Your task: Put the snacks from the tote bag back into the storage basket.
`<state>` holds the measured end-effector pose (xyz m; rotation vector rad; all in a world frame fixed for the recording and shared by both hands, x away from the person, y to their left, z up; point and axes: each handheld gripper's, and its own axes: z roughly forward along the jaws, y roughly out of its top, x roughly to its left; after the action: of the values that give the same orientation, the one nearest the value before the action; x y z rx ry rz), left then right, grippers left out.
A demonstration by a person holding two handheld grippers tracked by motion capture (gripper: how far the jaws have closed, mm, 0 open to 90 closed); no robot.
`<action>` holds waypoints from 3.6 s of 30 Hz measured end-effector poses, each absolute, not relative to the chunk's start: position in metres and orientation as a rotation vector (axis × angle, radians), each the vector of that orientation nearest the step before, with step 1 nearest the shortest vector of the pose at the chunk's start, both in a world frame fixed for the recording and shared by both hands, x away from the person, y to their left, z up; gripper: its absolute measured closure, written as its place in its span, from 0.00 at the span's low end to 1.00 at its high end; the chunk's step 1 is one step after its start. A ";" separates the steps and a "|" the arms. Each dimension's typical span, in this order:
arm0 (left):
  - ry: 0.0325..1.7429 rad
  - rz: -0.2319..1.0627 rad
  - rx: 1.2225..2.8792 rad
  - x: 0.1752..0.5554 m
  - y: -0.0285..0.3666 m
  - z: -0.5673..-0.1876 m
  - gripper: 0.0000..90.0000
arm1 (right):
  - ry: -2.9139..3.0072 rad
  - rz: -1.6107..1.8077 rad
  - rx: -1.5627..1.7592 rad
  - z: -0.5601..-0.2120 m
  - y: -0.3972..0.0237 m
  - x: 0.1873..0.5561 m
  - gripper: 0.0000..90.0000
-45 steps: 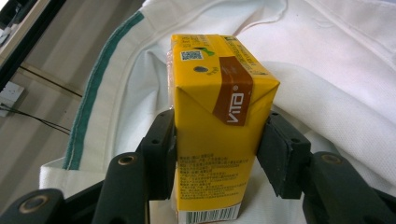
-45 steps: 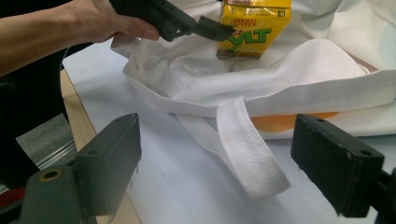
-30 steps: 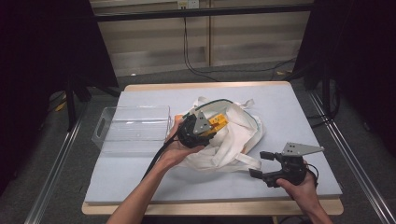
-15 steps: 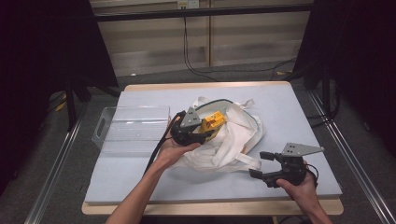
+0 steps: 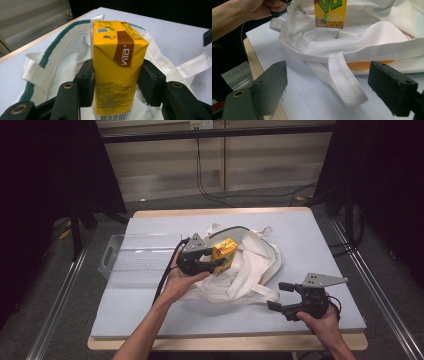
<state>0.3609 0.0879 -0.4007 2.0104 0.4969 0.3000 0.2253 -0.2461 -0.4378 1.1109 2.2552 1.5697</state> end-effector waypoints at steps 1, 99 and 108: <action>0.501 0.306 2.007 0.360 0.089 -0.399 0.57 | 2.258 1.567 1.107 -0.438 -0.246 0.225 0.17; 0.565 0.280 1.824 0.398 0.239 -0.318 0.57 | 2.264 1.584 1.105 -0.439 -0.246 0.226 0.16; 0.586 0.265 1.830 0.413 0.258 -0.330 0.57 | 2.271 1.584 1.097 -0.439 -0.245 0.225 0.16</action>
<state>0.4130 0.2579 -0.3297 1.8295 0.5861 0.2647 0.2252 -0.2451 -0.4392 1.0968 2.2706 1.5844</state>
